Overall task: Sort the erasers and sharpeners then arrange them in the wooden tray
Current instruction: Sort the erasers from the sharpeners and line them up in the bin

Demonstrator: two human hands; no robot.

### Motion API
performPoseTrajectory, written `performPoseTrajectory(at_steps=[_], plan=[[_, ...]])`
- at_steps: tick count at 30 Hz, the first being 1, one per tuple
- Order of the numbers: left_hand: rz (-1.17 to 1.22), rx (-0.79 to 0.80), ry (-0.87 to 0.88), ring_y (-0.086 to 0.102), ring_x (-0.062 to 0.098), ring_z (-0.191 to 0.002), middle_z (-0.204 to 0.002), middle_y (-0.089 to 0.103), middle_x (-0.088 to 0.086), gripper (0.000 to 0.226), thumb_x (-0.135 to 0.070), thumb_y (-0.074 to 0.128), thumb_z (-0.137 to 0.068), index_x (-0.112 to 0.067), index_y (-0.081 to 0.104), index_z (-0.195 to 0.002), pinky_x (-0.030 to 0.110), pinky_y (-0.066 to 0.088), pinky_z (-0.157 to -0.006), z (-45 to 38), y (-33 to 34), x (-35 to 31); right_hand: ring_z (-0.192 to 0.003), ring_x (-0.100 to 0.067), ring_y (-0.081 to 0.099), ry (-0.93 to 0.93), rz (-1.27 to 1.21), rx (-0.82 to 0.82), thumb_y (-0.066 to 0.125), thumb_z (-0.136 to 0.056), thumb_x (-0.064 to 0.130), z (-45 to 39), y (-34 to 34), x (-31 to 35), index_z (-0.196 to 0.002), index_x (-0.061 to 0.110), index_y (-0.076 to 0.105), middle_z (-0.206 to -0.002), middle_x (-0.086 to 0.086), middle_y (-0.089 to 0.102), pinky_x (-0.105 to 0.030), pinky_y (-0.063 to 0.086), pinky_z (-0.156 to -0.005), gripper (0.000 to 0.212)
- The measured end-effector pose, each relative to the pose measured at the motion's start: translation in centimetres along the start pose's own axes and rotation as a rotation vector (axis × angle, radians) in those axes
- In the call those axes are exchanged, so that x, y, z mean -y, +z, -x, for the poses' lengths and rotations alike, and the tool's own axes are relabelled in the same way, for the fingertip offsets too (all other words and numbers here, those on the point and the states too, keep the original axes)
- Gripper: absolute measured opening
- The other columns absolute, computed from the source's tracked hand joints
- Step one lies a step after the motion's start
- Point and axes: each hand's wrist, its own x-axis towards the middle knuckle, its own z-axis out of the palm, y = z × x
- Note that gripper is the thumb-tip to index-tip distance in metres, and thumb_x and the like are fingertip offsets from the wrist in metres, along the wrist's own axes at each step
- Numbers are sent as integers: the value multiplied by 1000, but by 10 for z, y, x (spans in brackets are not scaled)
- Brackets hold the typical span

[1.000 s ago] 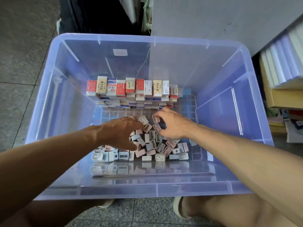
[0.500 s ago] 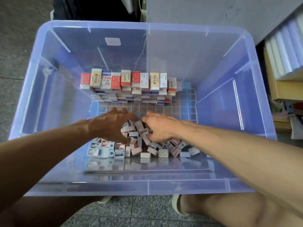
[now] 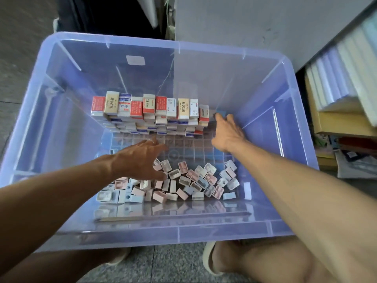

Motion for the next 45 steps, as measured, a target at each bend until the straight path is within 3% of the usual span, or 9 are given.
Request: performPoseTrajectory(at_steps=[5,11,14,21,25,29,33,40,45], plan=[[70,29,33,51,14,-101,-116,55,-1,70,-45,76,-80,-22,45,-138,24,44,-86,-1,-2,1,-126,-34,47,-56,92,3,64,-86,3,-1,7,-7,-128,11,53,-136,-12,42,-38,42,-104,44],[112,127,16,53,16,-113,-132,54,0,74,-49,75,-79,-23,44,-141,24,43,-88,-3,-1,-1,-128,-33,47,-95,-34,23,86,-74,29,5,3,-5,-142,20,43,-136,-12,44,-41,43,-107,80],[131,136,19,55,17,-111,-128,56,1,69,-49,75,-79,-21,48,-137,27,46,-89,-5,-2,0,-127,-29,48,-141,7,89,86,-74,40,9,4,-6,-137,22,55,-130,-7,40,-39,40,-109,72],[251,243,9,53,13,-106,-132,53,-5,73,-44,78,-78,-30,44,-140,27,45,-89,-5,6,-3,-105,-15,54,-261,15,389,81,-80,46,38,20,2,-130,20,57,-115,5,58,-22,43,-76,62],[257,177,14,56,16,-114,-131,55,-5,71,-41,79,-77,-30,46,-139,25,44,-90,0,0,1,-124,-20,52,-326,22,440,80,-81,45,42,17,11,-138,21,52,-140,-1,53,-35,45,-102,68],[-54,-78,-167,48,21,-123,-136,51,1,67,-55,70,-80,-32,46,-138,37,40,-98,16,-13,17,-129,-22,48,-411,43,410,79,-78,51,45,17,18,-147,22,40,-140,-3,46,-40,43,-106,84],[-316,50,-354,35,32,-131,-144,35,11,79,-65,60,-82,-28,32,-145,46,36,-105,23,-9,26,-134,-26,43,-537,93,445,74,-83,52,49,29,36,-150,21,39,-145,-6,45,-37,35,-107,82],[78,163,-293,54,19,-102,-109,55,-1,48,-43,74,-79,-28,52,-119,32,49,-84,26,-2,25,-124,-25,48,-626,111,444,76,-82,50,39,29,39,-148,19,41,-135,-9,49,-35,42,-102,81],[132,248,-209,57,18,-104,-118,57,-1,53,-36,77,-80,-26,50,-125,29,49,-81,25,3,9,-110,-15,49,-618,119,571,71,-90,35,34,23,40,-149,18,42,-124,-2,50,-22,38,-80,68]])
